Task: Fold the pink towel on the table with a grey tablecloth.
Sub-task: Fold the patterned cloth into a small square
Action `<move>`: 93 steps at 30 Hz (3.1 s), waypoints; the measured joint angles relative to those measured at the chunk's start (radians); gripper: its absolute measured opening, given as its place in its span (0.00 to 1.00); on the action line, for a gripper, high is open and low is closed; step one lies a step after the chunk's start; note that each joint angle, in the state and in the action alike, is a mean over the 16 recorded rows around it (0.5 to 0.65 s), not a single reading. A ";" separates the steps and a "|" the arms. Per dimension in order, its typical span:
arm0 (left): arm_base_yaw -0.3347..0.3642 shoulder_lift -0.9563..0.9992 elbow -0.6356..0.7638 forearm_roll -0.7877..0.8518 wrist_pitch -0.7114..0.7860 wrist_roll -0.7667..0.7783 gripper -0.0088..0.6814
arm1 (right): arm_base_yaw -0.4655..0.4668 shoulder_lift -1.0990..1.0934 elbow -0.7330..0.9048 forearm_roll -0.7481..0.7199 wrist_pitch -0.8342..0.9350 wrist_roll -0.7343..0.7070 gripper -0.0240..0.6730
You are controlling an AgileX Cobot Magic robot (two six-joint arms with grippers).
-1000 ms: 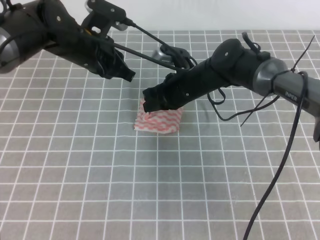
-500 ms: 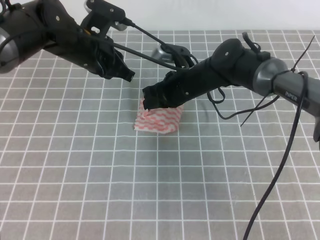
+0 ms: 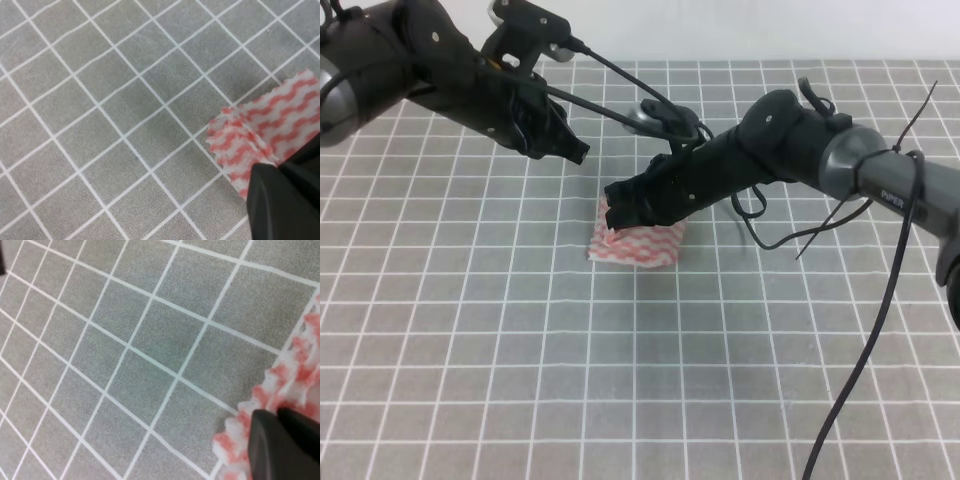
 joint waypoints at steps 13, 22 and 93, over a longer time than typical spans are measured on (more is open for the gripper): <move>0.000 -0.002 0.000 0.000 0.001 0.001 0.01 | 0.000 0.001 0.000 0.003 -0.007 -0.008 0.01; 0.000 -0.001 0.000 -0.001 0.001 0.001 0.01 | 0.000 0.005 0.000 0.019 -0.003 -0.034 0.01; -0.002 0.223 0.000 -0.294 0.197 0.216 0.01 | -0.063 0.058 -0.130 -0.197 0.180 0.030 0.01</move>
